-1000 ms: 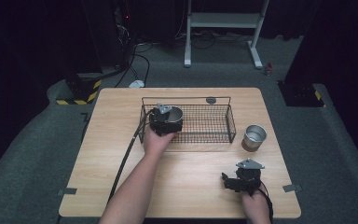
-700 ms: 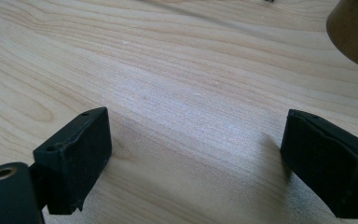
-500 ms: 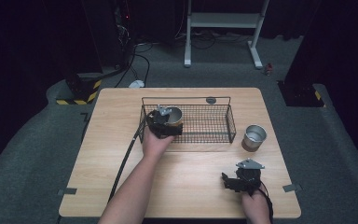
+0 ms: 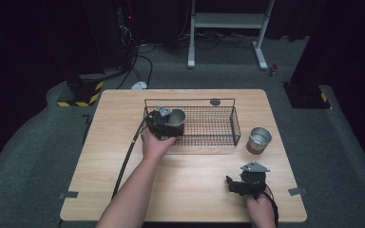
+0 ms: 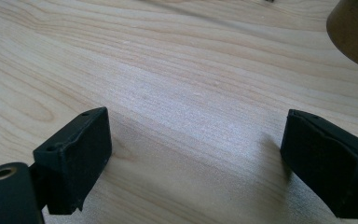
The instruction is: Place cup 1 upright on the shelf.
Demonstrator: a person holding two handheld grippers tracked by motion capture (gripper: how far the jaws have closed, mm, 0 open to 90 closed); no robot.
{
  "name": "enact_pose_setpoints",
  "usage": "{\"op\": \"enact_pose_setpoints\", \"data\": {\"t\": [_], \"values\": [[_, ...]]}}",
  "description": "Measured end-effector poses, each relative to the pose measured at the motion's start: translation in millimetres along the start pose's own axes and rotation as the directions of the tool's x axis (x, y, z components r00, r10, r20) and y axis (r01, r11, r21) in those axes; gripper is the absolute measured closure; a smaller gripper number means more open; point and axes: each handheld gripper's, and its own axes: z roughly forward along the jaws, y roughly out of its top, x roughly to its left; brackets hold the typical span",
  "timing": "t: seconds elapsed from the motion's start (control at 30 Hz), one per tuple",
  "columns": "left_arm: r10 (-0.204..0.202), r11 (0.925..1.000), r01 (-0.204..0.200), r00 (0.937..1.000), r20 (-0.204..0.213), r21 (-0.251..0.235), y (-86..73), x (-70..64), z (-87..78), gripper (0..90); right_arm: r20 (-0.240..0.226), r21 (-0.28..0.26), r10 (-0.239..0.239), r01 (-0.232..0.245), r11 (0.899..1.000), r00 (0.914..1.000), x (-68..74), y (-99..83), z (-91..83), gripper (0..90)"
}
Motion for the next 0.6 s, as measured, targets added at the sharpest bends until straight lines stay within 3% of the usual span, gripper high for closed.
{"op": "enact_pose_setpoints", "data": {"t": [0.2, 0.6], "values": [[0.005, 1.0000, -0.005, 1.0000, -0.001, -0.006, 0.5, -0.9, -6.9, 0.1, 0.000, 0.000, 0.000, 0.000, 1.000, 1.0000, 0.0, 0.0, 0.0, 8.7], [-0.031, 0.9994, 0.031, 0.9994, 0.016, 0.013, -1.8, 1.2, -22.6, 0.1, 0.000, -0.002, -0.002, 0.002, 1.000, 1.0000, -0.1, 0.0, 0.1, 8.7]]}}
